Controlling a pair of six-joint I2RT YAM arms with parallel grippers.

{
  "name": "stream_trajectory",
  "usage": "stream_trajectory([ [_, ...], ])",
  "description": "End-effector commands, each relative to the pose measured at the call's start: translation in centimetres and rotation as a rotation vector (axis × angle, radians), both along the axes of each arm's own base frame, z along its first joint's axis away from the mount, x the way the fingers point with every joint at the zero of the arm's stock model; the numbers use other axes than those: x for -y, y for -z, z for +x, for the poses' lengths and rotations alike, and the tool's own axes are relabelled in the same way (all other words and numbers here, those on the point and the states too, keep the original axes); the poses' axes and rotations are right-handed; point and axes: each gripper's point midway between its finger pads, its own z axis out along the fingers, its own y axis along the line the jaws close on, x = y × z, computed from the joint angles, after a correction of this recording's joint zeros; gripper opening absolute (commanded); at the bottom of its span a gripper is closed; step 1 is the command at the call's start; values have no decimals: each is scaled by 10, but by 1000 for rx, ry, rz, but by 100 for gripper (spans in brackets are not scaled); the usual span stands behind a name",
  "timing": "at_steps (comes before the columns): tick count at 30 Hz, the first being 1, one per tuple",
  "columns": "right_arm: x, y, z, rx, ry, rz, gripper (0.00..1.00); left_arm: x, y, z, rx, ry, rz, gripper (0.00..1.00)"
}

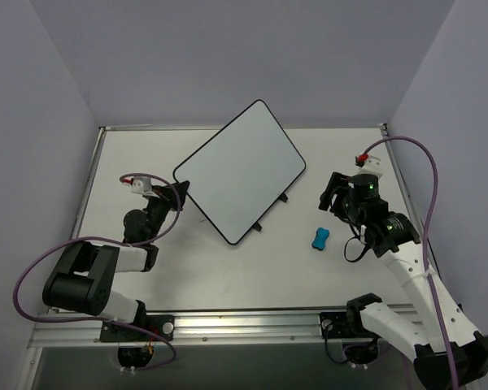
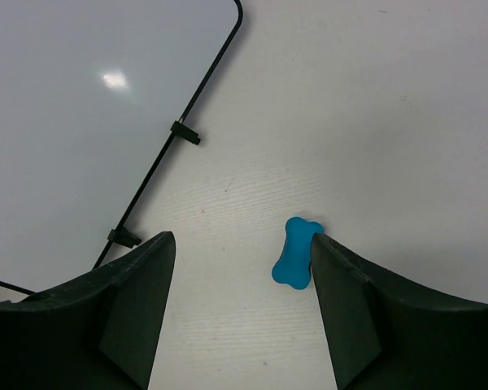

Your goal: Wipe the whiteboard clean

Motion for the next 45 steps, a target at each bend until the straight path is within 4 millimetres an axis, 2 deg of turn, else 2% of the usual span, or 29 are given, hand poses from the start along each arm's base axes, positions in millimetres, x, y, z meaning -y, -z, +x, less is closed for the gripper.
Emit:
stream_trajectory([
  [1, 0, -21, 3, 58, -5, 3, 63, 15, 52, -17, -93, 81, 195, 27],
  [8, -1, -25, 3, 67, -8, 5, 63, 16, 52, -18, -93, 78, 199, 41],
  [18, 1, -27, 3, 75, -1, 0, 63, 22, 50, -22, -72, 70, 231, 42],
  [32, 0, -28, 3, 80, -16, -1, 63, 21, 47, -27, -76, 40, 233, 55],
  [34, -1, -27, 4, 77, -19, -3, 63, 20, 47, -28, -77, 34, 233, 58],
  [35, -1, -27, 4, 77, -20, -4, 63, 20, 47, -29, -78, 34, 233, 68],
  [36, -1, -28, 4, 81, -19, -3, 63, 20, 44, -29, -71, 34, 231, 72],
  [45, -1, -25, 4, 73, -25, -14, 63, 27, 36, -34, -41, 61, 241, 72],
])
